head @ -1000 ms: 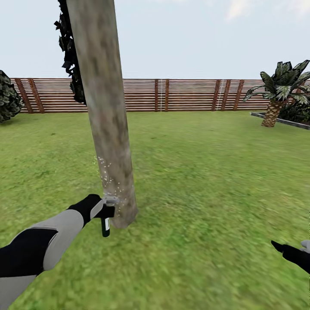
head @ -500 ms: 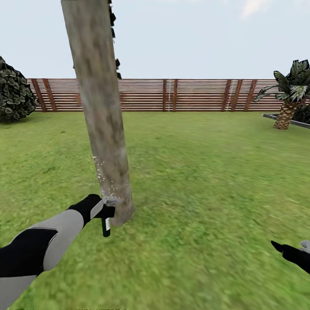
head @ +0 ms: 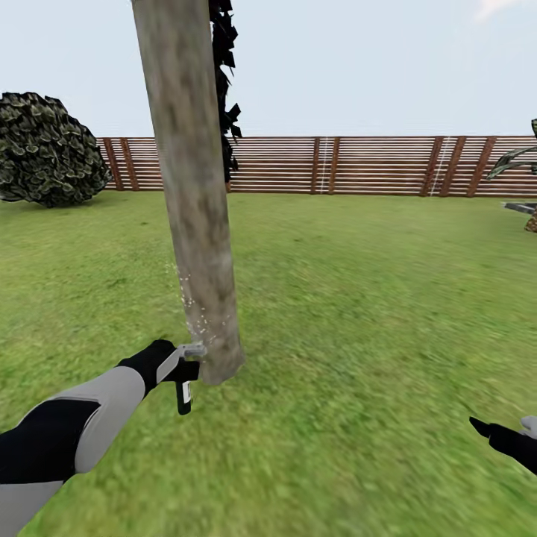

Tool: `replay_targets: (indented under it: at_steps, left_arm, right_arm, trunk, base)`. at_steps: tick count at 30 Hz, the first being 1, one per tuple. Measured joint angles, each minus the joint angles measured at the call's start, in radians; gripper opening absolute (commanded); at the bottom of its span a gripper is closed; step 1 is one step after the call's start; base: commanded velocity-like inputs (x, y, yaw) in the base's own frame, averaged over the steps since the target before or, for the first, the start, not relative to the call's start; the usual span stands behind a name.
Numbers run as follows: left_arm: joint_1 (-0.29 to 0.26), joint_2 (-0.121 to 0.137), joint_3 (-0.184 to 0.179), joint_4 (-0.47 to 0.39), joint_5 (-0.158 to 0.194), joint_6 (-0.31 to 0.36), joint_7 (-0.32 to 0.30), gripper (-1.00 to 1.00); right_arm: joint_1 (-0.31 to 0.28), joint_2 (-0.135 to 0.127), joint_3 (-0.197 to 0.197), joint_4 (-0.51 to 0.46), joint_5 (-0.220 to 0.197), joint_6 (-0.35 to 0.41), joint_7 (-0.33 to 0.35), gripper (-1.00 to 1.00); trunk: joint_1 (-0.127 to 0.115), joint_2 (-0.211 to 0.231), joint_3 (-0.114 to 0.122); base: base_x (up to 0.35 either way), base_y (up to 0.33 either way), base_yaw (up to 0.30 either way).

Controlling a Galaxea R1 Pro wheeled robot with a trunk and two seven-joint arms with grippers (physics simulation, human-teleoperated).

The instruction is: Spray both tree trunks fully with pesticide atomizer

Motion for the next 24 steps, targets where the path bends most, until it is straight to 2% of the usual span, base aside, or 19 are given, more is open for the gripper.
replay_targets:
  at_steps: [7, 19, 24]
  left_arm:
    - [0.002, -0.001, 0.000, -0.002, 0.000, -0.001, 0.000, -1.00]
    - [0.002, -0.003, 0.000, -0.002, 0.000, -0.023, 0.000, -1.00]
    - [0.002, -0.004, 0.000, -0.002, 0.001, -0.025, 0.000, -1.00]
  right_arm:
    - [0.000, 0.000, 0.000, 0.000, 0.000, 0.000, 0.000, 1.00]
    - [0.000, 0.000, 0.000, 0.001, 0.000, 0.000, 0.000, 1.00]
    - [0.000, 0.000, 0.000, 0.001, 0.000, 0.000, 0.000, 1.00]
  trunk:
    - [0.000, 0.000, 0.000]
    - [0.000, 0.000, 0.000]
    - [0.000, 0.000, 0.000]
  base:
    - [0.074, -0.215, 0.061]
    - [0.046, -0.294, 0.248]
    - [0.000, -0.303, 0.144]
